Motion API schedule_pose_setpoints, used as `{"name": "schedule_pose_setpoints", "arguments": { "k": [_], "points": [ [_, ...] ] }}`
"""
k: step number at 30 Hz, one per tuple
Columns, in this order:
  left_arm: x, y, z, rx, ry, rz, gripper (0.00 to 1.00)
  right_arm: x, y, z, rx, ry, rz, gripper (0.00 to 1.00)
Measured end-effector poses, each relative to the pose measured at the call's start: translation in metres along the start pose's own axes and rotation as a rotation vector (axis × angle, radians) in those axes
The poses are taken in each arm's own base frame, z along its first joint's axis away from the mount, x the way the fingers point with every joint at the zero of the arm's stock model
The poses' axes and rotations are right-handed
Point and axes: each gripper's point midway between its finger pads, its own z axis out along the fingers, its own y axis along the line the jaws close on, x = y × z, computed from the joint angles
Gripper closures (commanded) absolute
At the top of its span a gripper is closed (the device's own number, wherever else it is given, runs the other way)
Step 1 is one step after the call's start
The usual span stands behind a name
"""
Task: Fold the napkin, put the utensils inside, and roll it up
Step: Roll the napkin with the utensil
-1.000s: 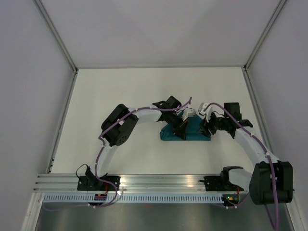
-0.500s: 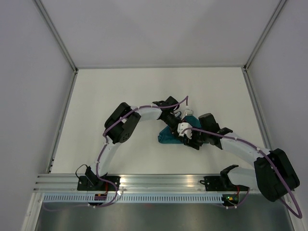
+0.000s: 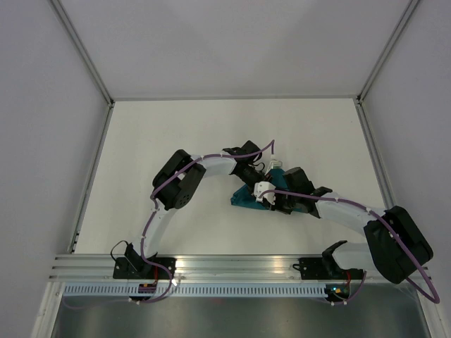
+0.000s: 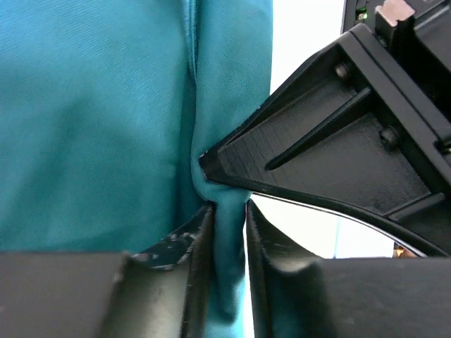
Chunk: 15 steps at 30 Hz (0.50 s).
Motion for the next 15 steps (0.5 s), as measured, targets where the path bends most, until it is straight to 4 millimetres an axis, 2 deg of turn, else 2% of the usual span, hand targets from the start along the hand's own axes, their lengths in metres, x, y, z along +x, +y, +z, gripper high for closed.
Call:
{"name": "schedule_pose_setpoints", "arguments": {
  "k": [2, 9, 12, 15],
  "points": [
    [-0.001, -0.001, -0.002, -0.003, -0.002, -0.002, 0.61, 0.0, -0.001, 0.0, -0.007, 0.007, -0.001, 0.8],
    [-0.003, 0.001, -0.012, -0.091, -0.011, 0.009, 0.56, -0.001, 0.0, 0.001, -0.06, 0.041, 0.006, 0.85],
    [-0.005, 0.004, -0.02, -0.141, -0.027, 0.009, 0.55, -0.002, 0.0, 0.003, -0.095, 0.052, 0.013, 0.85],
    [-0.009, 0.012, -0.04, -0.211, -0.067, 0.004, 0.55, -0.003, -0.001, 0.003, -0.147, 0.067, 0.028, 0.85]
  ]
}}
